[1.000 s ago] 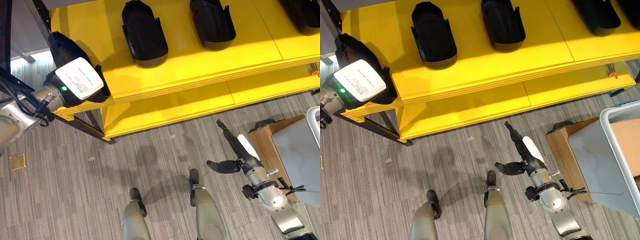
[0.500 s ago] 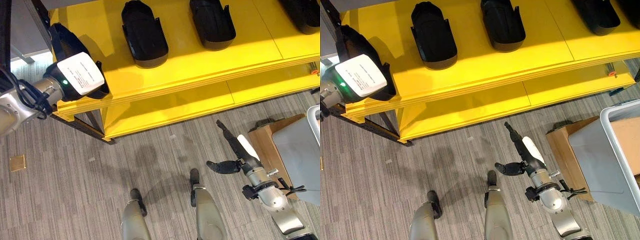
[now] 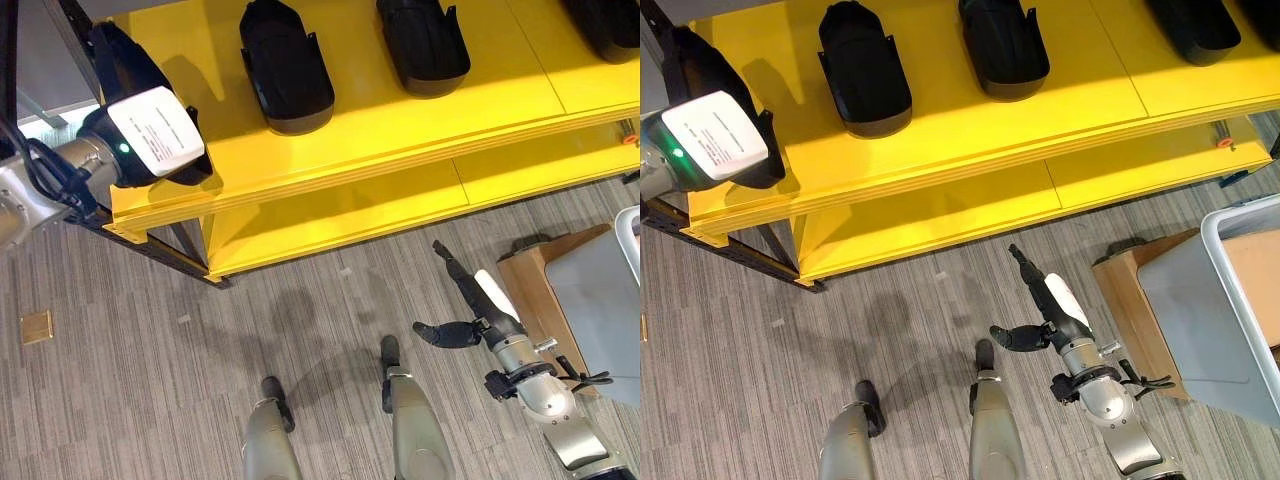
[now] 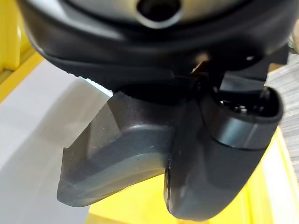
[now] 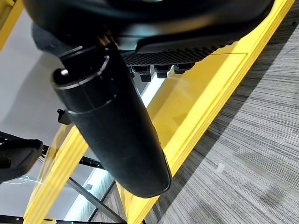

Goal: Move parts from the plastic box to the shelf.

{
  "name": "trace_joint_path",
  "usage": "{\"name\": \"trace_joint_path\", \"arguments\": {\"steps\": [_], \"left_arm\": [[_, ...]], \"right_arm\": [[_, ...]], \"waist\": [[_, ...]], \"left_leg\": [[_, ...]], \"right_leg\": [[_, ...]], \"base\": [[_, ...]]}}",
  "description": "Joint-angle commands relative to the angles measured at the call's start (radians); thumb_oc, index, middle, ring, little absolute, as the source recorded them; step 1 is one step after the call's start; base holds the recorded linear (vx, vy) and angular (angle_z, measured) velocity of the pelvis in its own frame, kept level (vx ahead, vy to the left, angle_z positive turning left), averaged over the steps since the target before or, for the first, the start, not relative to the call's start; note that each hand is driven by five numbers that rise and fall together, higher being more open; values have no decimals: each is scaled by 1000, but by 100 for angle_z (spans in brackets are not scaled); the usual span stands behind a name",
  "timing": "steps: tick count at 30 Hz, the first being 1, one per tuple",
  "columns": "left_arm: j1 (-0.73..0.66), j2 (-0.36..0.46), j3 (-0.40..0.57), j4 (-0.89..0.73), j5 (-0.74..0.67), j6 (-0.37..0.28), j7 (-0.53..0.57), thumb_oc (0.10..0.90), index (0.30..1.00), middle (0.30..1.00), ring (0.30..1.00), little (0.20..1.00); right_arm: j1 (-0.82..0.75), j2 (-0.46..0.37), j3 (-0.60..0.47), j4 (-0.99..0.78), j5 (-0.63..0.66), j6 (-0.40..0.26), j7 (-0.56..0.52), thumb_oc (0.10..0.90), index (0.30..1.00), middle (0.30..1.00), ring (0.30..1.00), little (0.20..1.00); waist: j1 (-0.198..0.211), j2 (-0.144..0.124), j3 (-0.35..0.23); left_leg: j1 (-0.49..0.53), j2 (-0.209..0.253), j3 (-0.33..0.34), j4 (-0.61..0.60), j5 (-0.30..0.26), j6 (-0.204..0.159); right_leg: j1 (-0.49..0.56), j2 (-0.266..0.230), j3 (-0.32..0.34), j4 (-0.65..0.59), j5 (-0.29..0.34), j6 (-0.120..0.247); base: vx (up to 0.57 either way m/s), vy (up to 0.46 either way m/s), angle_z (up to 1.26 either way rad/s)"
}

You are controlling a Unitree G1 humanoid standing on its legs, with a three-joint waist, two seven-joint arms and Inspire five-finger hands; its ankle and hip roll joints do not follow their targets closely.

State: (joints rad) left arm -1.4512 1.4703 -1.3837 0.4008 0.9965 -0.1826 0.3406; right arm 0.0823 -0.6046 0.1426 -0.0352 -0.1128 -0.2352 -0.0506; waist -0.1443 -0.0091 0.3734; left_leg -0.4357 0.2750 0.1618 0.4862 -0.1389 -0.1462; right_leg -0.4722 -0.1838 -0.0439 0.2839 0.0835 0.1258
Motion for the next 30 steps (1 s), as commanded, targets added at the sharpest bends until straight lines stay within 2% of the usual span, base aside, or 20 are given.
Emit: {"name": "trace_joint_path", "arguments": {"steps": [1,9,13,20,29,30], "left_arm": [[-138,98,30,19,-11,79,30,400,300,300,300,300],[-189,90,-16,39,-14,75,27,400,300,300,300,300],[-195,77,-16,69,-20,73,24,400,300,300,300,300],[-199,69,-16,92,-34,77,12,400,300,300,300,300],[-216,70,-16,106,-33,78,-4,400,300,300,300,300],[-216,64,-16,124,-39,80,-6,555,517,517,517,517]], "right_arm": [[10,-62,-86,-128,32,-94,-19,900,1000,1000,1000,1000],[8,-62,-97,-128,36,-92,-21,900,1000,1000,1000,1000],[6,-70,-102,-128,45,-90,-18,900,1000,1000,1000,1000],[3,-72,-110,-130,50,-86,-17,900,1000,1000,1000,1000],[10,-87,-126,-137,47,-83,-16,900,1000,1000,1000,1000],[11,-86,-125,-138,49,-82,-14,900,1000,1000,1000,1000]], "waist": [[-29,33,-119],[-37,37,-117],[-44,46,-118],[-47,42,-116],[-47,52,-116],[-46,49,-115]], "left_leg": [[25,-11,-17,-38,-10,24],[10,-12,-9,-28,-13,25],[-11,-9,-5,-16,-14,26],[-35,-8,-7,-2,-18,30],[-53,-5,-12,8,-20,33],[-55,-5,-13,9,-20,33]], "right_leg": [[93,-57,1,78,-174,67],[76,-60,9,75,-165,71],[58,-60,13,76,-161,72],[39,-60,14,80,-157,72],[22,-57,13,91,-160,71],[20,-57,14,93,-160,70]], "base": [[0,0,0],[-1,4,-1],[-1,5,-1],[1,2,0],[0,0,0],[0,0,0]]}}
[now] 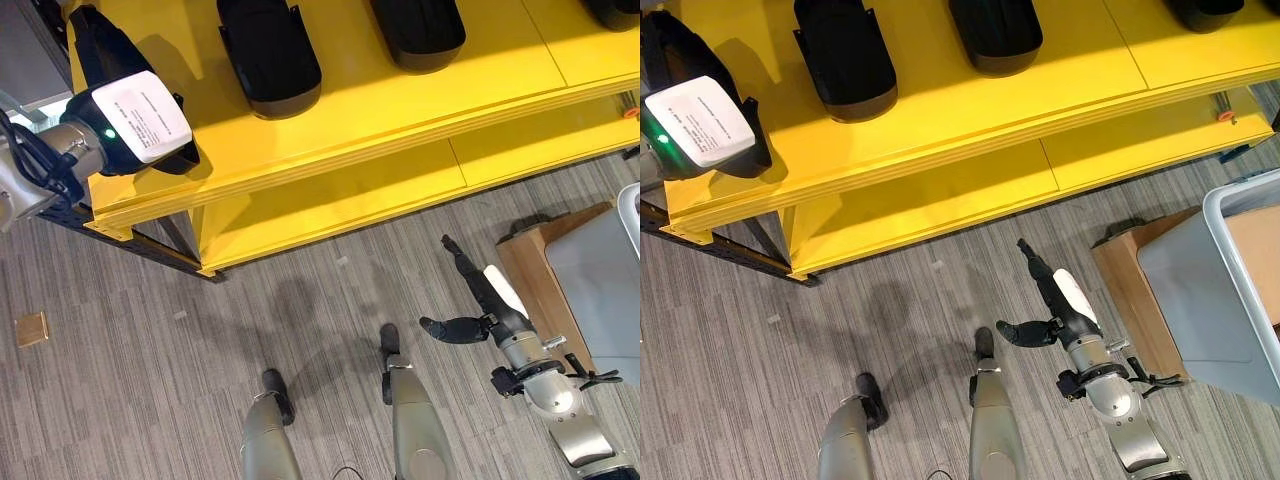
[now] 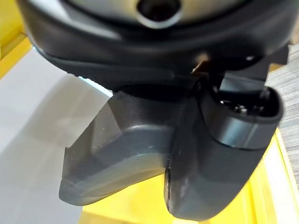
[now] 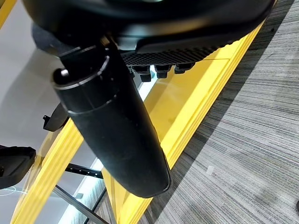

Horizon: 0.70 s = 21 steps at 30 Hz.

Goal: Move parts from the plastic box to the shelf.

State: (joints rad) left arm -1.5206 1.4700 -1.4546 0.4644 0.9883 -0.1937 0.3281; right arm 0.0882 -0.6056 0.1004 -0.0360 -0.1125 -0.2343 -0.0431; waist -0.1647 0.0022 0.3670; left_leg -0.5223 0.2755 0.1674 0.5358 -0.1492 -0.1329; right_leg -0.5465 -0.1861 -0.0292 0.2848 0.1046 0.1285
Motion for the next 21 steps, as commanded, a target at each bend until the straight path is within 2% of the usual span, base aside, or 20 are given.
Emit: {"name": "trace_joint_path", "arguments": {"steps": [1,21], "left_arm": [[-151,58,55,66,-31,91,6,900,1000,1000,1000,1000],[-141,66,55,40,-18,81,-6,900,1000,1000,1000,1000]], "right_arm": [[6,-88,-83,-143,49,-83,-19,900,1000,1000,1000,1000],[18,-80,-86,-158,48,-79,3,900,1000,1000,1000,1000]], "waist": [[-26,40,-109],[-21,34,-112]], "left_leg": [[28,-6,-20,-38,-10,19],[22,0,-23,-38,-6,13]], "right_leg": [[91,-55,0,97,-183,67],[87,-52,-3,102,-181,63]], "base": [[0,0,0],[0,0,0]]}}
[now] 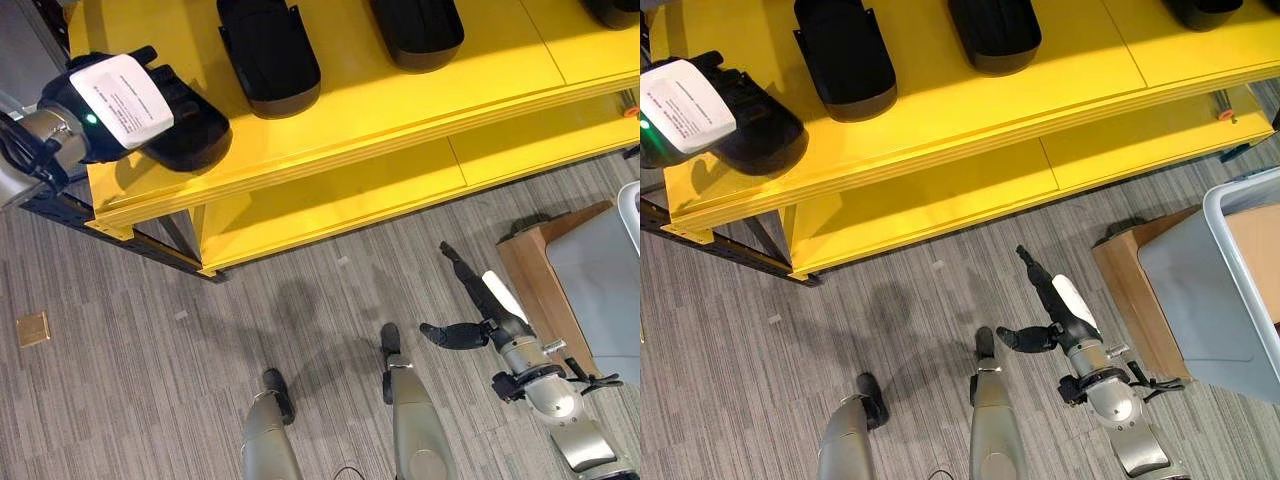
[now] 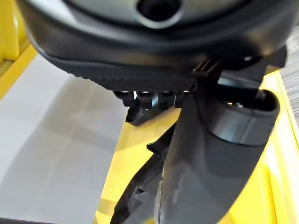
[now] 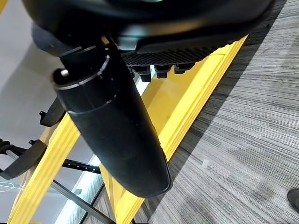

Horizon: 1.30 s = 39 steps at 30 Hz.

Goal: Move parts from the plastic box to the shelf.

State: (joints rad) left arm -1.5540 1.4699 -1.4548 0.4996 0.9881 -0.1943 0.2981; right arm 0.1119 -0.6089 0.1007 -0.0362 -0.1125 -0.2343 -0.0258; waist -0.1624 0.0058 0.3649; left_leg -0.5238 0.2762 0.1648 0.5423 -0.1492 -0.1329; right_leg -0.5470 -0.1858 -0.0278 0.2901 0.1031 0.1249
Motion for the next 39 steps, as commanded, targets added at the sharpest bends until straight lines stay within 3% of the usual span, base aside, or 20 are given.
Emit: {"name": "trace_joint_path", "arguments": {"steps": [1,13,20,22,24,25,27,30,31,33,34,39], "left_arm": [[-108,66,55,5,-18,82,24,900,1000,1000,1000,1000],[-59,110,92,-38,-21,85,33,900,1000,1000,1000,1000],[93,152,269,-142,-37,92,61,900,1000,1000,1000,1000],[165,168,357,-192,-48,93,62,900,1000,1000,1000,1000],[366,173,601,-262,-93,97,84,900,1000,1000,1000,1000],[398,172,633,-265,-91,98,83,900,1000,1000,1000,1000],[645,116,914,-288,-175,105,93,900,1000,1000,1000,1000],[963,60,1268,-334,-209,103,110,900,1000,1000,1000,1000],[1047,5,1378,-355,-255,97,135,900,1000,1000,1000,1000],[1171,-47,1510,-397,-295,92,120,900,1000,1000,1000,1000],[1189,-49,1528,-403,-295,93,118,900,1000,1000,1000,1000],[1286,-280,1604,-498,-427,79,91,900,1000,1000,1000,1000]], "right_arm": [[-6,-77,-86,-157,48,-79,-15,900,1000,1000,1000,1000],[-13,-64,-75,-159,47,-81,-14,900,1000,1000,1000,1000],[-5,-46,-81,-162,33,-82,-19,900,1000,1000,1000,1000],[-1,-35,-90,-165,30,-80,-22,900,1000,1000,1000,1000],[12,-8,-101,-165,27,-75,-23,900,1000,1000,1000,1000],[12,-12,-101,-165,26,-75,-23,900,1000,1000,1000,1000],[34,17,-123,-163,27,-71,-24,900,1000,1000,1000,1000],[42,-6,-131,-167,33,-70,-22,900,1000,1000,1000,1000],[49,-6,-127,-167,38,-70,-19,900,1000,1000,1000,1000],[48,-11,-120,-164,46,-62,-14,900,1000,1000,1000,1000],[47,-14,-118,-164,46,-62,-14,900,1000,1000,1000,1000],[25,7,-110,-138,49,-17,-12,900,1000,1000,1000,1000]], "waist": [[-24,30,-110],[-4,21,-112],[21,7,-112],[29,0,-108],[54,-14,-108],[53,-11,-108],[86,-22,-108],[78,1,-108],[76,0,-109],[64,2,-109],[61,3,-107],[55,-2,-108]], "left_leg": [[23,-1,-20,-45,-6,13],[38,-4,-28,-53,-3,12],[57,-12,-38,-78,9,12],[53,-15,-33,-88,37,19],[67,-17,-34,-101,41,17],[67,-17,-33,-101,41,17],[83,-19,-37,-112,44,17],[100,-17,-37,-120,45,17],[112,-17,-40,-130,48,16],[130,-19,-40,-143,50,14],[132,-20,-39,-144,51,14],[187,-23,-43,-183,61,12]], "right_leg": [[87,-53,-5,97,-179,67],[103,-54,-11,102,-187,61],[126,-55,-21,95,-188,58],[124,-58,-26,88,-168,51],[137,-58,-31,84,-171,48],[137,-58,-30,84,-171,48],[150,-57,-33,83,-176,45],[163,-57,-34,80,-179,41],[174,-57,-38,79,-182,39],[190,-57,-41,74,-184,38],[192,-57,-41,73,-184,38],[242,-61,-46,52,-185,36]], "base": [[0,0,0],[0,0,0],[-12,-13,4],[-76,-25,6],[7,-33,14],[3,-25,8],[0,0,0],[5,-16,1],[11,-39,5],[6,-37,5],[7,-43,7],[22,-36,9]]}}
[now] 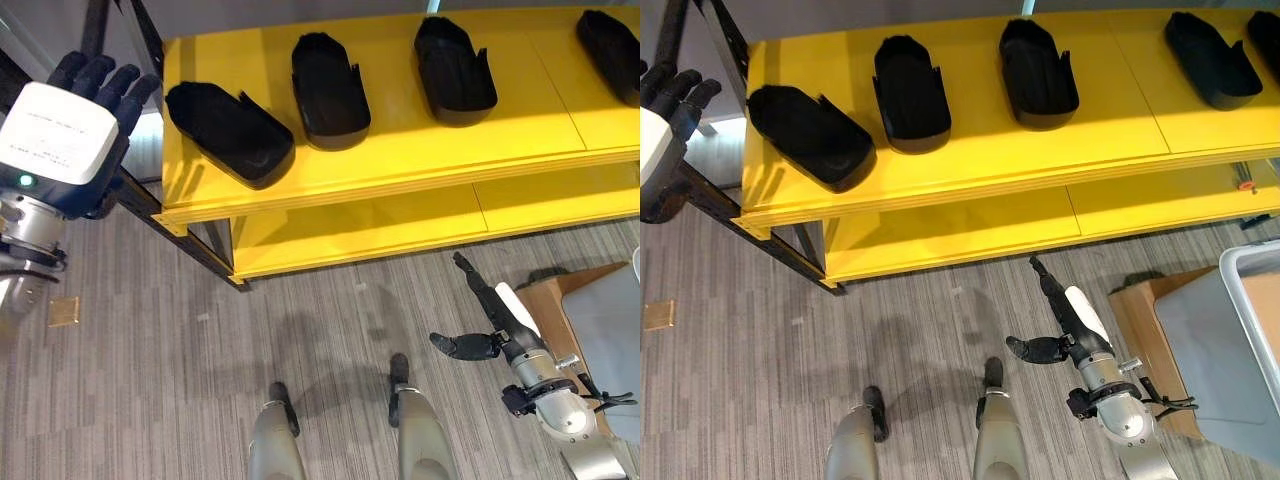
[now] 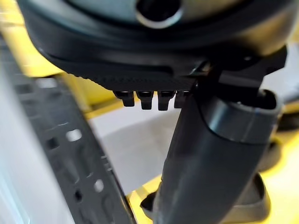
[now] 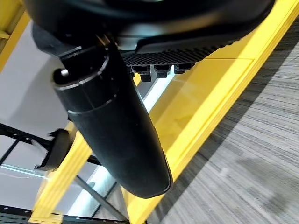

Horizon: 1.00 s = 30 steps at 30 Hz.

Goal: Move parts from the plastic box to the shelf.

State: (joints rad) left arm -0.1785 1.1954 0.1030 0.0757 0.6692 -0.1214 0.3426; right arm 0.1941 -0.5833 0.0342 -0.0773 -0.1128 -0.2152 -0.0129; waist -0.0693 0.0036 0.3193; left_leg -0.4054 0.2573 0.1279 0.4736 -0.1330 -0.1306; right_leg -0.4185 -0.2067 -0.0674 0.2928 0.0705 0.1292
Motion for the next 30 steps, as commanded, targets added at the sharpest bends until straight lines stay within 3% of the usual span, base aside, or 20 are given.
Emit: {"name": "trace_joint_path", "arguments": {"steps": [1,3,5,6,11,21,30], "left_arm": [[-80,-33,53,-84,-123,4,35,900,1000,1000,1000,1000],[-87,-105,38,-103,-133,20,41,900,1000,1000,1000,1000],[-77,-235,20,-116,-204,16,34,900,1000,1000,1000,1000],[-78,-236,19,-116,-203,16,34,900,1000,1000,1000,1000],[-108,-391,-37,-130,-240,29,29,900,1000,1000,1000,1000],[-235,-527,-142,-75,-304,56,50,900,1000,1000,1000,1000],[-266,-579,-157,-7,-294,112,84,900,1000,1000,1000,1000]], "right_arm": [[-58,-12,-50,-96,49,-27,-23,900,1000,1000,1000,1000],[-71,-1,-46,-90,52,-13,-27,900,1000,1000,1000,1000],[-78,18,-41,-76,57,9,-26,900,1000,1000,1000,1000],[-78,18,-42,-76,57,9,-26,900,1000,1000,1000,1000],[-90,38,-43,-66,69,44,-26,900,1000,1000,1000,1000],[-78,36,-27,-88,63,62,-17,900,1000,1000,1000,1000],[-71,32,-29,-107,57,74,-24,900,1000,1000,1000,1000]], "waist": [[-37,-1,-65],[-41,-2,-70],[-41,-7,-83],[-41,-6,-83],[-51,-14,-109],[-78,-20,-133],[-89,-21,-144]], "left_leg": [[78,-7,-7,-121,45,11],[105,-10,-4,-137,51,10],[143,-14,3,-160,55,12],[142,-14,4,-165,61,13],[206,-10,23,-205,67,14],[265,2,58,-237,72,17],[262,9,69,-243,77,17]], "right_leg": [[121,-40,-6,44,-152,31],[147,-42,-9,29,-152,30],[178,-41,-12,10,-151,30],[177,-41,-12,6,-145,29],[228,-42,-20,-21,-150,31],[261,-35,-16,-44,-151,31],[245,-25,-7,-39,-153,29]], "base": [[44,-19,7],[49,-30,7],[56,-28,3],[60,-18,-3],[56,-18,-3],[30,-16,-6],[2,-9,-7]]}}
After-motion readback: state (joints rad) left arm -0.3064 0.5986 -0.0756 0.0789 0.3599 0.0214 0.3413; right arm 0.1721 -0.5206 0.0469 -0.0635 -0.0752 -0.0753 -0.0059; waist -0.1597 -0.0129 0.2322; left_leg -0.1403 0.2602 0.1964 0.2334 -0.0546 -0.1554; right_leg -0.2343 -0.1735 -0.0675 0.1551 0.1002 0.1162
